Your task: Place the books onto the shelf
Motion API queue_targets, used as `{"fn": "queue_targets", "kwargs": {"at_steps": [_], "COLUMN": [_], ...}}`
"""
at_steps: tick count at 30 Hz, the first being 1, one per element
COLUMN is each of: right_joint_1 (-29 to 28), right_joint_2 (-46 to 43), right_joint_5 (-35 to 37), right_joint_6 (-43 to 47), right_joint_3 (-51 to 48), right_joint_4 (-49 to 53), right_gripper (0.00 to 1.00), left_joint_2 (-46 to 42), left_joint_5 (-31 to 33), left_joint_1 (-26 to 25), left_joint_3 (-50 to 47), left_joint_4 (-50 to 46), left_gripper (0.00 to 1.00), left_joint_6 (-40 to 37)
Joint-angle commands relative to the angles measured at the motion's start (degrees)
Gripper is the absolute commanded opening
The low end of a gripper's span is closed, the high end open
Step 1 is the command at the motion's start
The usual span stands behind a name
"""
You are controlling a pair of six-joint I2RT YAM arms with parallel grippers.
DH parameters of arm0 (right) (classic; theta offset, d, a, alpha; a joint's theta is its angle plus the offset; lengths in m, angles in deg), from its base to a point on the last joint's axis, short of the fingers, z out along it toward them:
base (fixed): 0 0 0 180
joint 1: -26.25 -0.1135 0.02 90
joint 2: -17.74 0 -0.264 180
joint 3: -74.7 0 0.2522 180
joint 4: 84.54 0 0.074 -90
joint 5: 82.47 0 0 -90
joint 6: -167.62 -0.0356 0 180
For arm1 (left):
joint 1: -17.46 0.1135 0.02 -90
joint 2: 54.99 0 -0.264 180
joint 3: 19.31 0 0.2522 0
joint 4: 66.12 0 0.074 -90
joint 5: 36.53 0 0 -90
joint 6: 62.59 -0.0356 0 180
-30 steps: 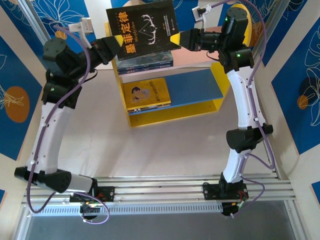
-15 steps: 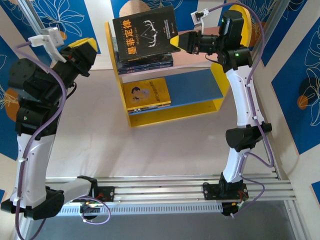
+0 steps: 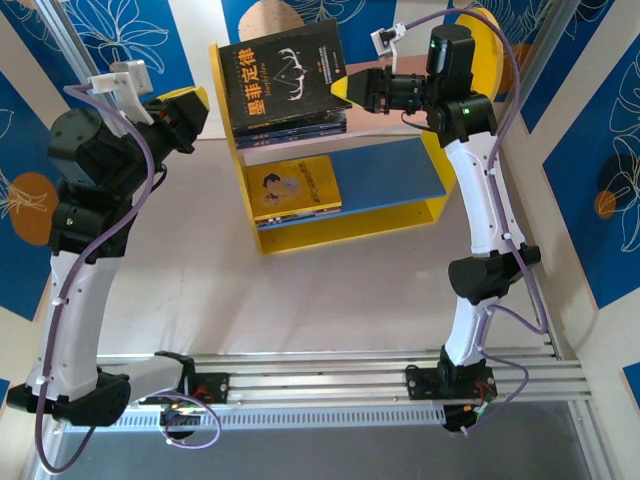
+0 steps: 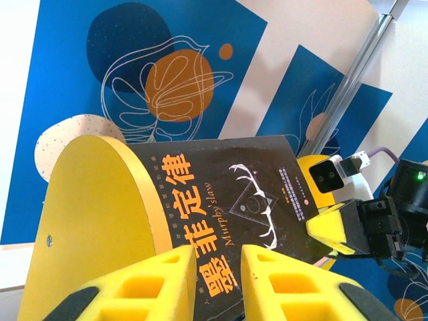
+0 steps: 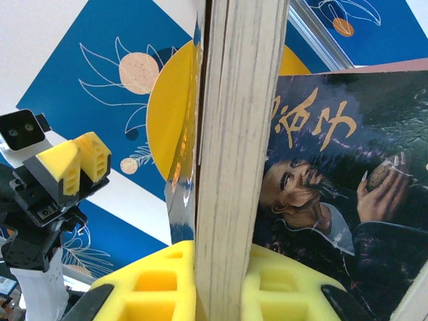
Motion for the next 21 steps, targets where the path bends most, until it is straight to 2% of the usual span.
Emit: {"fn": "queue_targets", "kwargs": {"at_steps": [1,21], "right_joint_1": [-0.8,-1.6], "right_joint_2": [-0.2,-0.2], "right_joint_5": [0.1,0.9], "right_joint_6": [1.5,3.1], "right_joint_3": [0.5,-0.3], "right_joint_4": [-1.2,0.1], "right_gripper": [0.00,0.00], "left_joint_2": [-1.1,-1.0], "left_joint_5": [0.7,0.1], "left_joint_1": [0.3,0.3], "left_joint_3": [-0.1,0.0], "left_joint_4": [1.0,0.8], "left_gripper": [0.25,0.25], "left_joint_6": [-1.3,-1.5]}}
